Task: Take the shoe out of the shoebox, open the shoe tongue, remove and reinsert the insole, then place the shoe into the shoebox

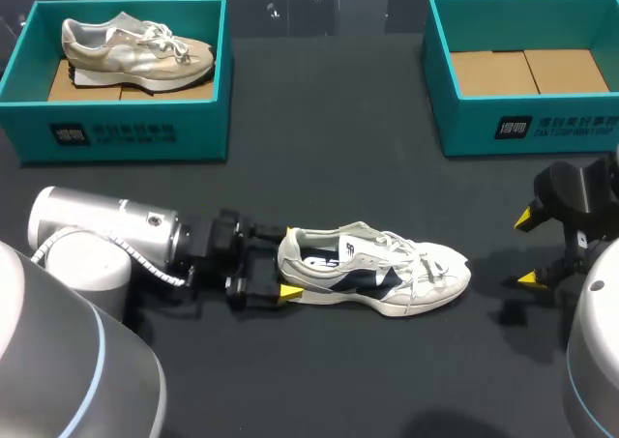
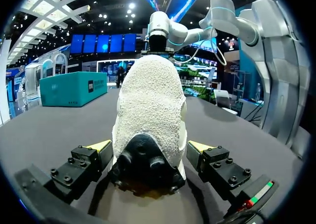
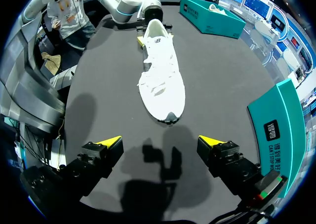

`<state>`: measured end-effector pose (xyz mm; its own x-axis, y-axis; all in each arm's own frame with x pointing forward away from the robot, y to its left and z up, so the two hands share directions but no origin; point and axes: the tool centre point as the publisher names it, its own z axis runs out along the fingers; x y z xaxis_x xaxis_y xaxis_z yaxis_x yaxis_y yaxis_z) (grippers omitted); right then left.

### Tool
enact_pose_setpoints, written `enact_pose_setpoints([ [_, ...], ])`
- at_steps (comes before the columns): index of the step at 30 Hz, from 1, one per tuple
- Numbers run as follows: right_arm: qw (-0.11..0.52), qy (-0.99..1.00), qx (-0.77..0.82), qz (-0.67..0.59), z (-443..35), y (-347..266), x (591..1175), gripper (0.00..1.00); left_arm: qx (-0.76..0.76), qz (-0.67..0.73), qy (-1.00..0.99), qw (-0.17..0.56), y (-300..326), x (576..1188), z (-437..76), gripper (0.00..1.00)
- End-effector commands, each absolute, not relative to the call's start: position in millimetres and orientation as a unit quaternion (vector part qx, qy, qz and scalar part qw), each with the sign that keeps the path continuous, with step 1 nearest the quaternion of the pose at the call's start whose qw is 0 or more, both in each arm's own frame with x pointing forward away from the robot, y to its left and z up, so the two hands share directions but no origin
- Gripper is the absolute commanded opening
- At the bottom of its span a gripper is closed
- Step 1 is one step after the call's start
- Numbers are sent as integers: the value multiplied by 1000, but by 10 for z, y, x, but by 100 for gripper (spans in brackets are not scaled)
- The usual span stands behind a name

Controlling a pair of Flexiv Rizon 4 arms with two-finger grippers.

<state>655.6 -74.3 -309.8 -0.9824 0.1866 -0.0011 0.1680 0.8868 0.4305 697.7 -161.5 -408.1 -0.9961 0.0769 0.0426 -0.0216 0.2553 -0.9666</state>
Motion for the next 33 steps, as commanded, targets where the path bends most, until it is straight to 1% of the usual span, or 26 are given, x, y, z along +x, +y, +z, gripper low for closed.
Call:
enact_pose_setpoints([
  [1, 22, 971, 92, 218, -3097, -737, 6540, 100, -22, 611, -790, 45, -1689, 7007, -4109, 100],
  [17, 22, 971, 92, 218, -3097, -737, 6540, 100, -36, 615, -786, 59, -1929, 6981, -4154, 100],
  [18, 22, 971, 92, 218, -3097, -737, 6540, 100, -36, 615, -786, 58, -1934, 6981, -4160, 86],
  [19, 22, 971, 92, 218, -3097, -737, 6540, 100, -36, 615, -786, 58, -1937, 6981, -4164, 49],
  [20, 22, 971, 92, 218, -3097, -737, 6540, 100, -35, 615, -786, 58, -1938, 6981, -4167, 9],
  [21, 22, 971, 92, 218, -3097, -737, 6540, 100, -35, 615, -785, 58, -1937, 6979, -4170, 0],
  [33, 22, 971, 92, 218, -3097, -737, 6540, 100, -27, 617, -785, 49, -1911, 6945, -4165, 0],
])
